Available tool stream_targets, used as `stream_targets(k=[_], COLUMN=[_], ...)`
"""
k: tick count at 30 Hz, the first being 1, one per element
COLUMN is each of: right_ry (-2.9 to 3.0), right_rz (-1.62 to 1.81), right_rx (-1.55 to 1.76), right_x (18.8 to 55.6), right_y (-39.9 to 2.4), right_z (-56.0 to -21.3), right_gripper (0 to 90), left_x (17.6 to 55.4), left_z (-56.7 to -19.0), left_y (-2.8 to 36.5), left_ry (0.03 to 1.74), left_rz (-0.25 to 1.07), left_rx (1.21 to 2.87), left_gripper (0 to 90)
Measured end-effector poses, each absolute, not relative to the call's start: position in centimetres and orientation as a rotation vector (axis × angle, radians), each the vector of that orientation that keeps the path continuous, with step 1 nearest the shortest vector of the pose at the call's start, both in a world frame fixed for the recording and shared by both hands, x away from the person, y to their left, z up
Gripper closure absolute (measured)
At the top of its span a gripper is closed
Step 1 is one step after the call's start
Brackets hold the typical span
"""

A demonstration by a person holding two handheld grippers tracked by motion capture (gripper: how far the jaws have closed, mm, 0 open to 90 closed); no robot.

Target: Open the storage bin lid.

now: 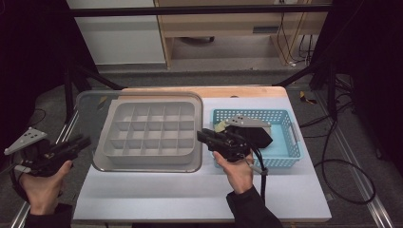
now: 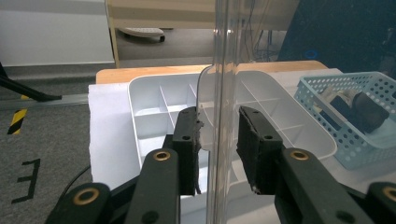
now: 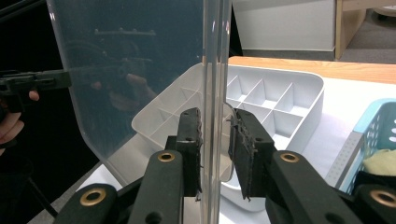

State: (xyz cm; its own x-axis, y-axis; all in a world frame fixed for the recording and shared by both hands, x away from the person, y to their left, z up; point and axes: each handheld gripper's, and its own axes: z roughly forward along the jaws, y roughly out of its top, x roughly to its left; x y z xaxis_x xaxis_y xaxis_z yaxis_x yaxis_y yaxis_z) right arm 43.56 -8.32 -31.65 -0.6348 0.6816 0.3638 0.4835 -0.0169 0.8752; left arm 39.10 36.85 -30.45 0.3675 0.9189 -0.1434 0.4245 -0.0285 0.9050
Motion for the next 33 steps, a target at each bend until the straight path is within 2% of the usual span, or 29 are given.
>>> stream_targets(k=[33], right_ry=[2.186], right_rz=[1.743], right_rx=[1.243], right_x=[36.5], right_y=[-7.1], right_z=[-36.0], right_gripper=[75.9], left_x=[31.5], left_z=[-34.7], left_y=[38.6], left_ry=[1.334], left_rz=[0.565], left_rx=[1.672], left_gripper=[68.5])
